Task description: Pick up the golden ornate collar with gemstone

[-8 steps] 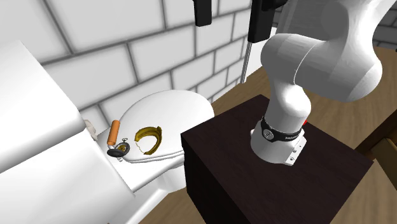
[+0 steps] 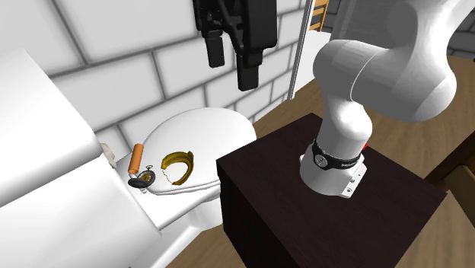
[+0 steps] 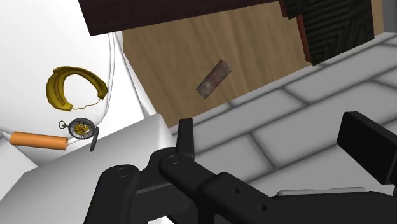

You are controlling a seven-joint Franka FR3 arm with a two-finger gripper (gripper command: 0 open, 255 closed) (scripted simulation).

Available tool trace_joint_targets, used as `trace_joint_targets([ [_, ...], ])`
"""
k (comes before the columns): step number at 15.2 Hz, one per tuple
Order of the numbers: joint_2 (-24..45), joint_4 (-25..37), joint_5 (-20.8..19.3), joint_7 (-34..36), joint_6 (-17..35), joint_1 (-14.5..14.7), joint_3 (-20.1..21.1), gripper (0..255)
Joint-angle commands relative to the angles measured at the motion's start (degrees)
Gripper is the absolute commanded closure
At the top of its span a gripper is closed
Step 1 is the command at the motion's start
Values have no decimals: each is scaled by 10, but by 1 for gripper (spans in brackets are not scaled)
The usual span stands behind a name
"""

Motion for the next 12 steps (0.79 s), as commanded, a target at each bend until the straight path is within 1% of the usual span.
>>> trace_joint_targets([
  [1,12,-18,-7,-10,34,-11,-21,0],
  [7,51,-71,-22,-41,135,-44,-82,0],
  [12,108,-98,-24,-73,223,-65,-138,0],
])
